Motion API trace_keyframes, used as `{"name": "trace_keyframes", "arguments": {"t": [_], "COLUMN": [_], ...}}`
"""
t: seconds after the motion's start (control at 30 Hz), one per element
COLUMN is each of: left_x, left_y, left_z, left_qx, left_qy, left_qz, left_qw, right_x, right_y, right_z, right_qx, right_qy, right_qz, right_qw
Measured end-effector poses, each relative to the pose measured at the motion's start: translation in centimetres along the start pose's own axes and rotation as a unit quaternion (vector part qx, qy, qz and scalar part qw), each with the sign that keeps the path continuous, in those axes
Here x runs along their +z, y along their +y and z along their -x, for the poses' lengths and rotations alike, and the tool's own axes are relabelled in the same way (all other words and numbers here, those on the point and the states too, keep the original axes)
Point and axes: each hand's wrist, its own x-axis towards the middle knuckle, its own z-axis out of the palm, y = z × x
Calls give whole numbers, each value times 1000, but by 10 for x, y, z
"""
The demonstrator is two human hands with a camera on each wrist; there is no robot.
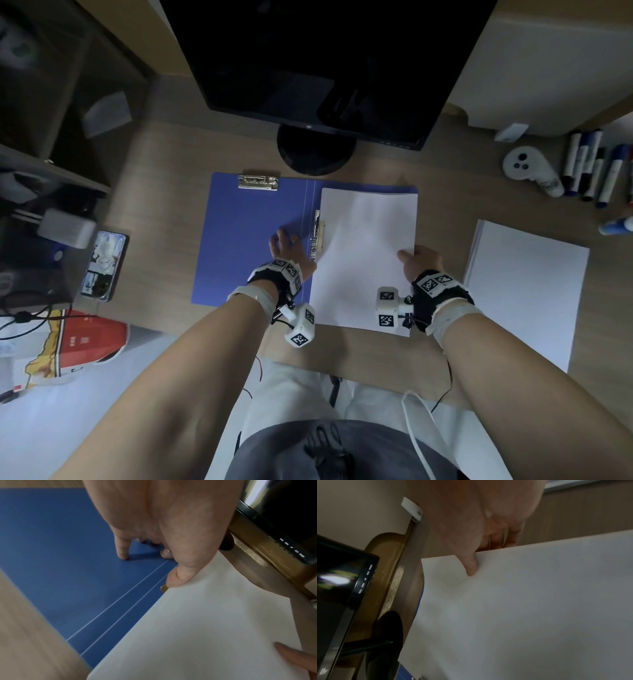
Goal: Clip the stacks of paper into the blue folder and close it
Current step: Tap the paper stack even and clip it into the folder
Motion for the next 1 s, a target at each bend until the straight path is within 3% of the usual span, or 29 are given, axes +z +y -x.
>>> {"name": "trace_keyframes", "arguments": {"t": [0.17, 0.43, 1.0], "left_x": [0, -4, -3], "left_y": [-9, -8, -8], "left_z": [-3, 1, 1], "left_qx": [23, 42, 37], "left_qy": [3, -20, -40], "left_qz": [0, -71, -34], "left_qw": [1000, 996, 998], "right_x": [10, 21, 20], "right_y": [0, -6, -7], "right_z": [-2, -8, -21], "right_qx": [-5, -18, -26], "right_qy": [-19, 26, 9], "right_qz": [-139, -221, -158], "right_qw": [990, 975, 987]}}
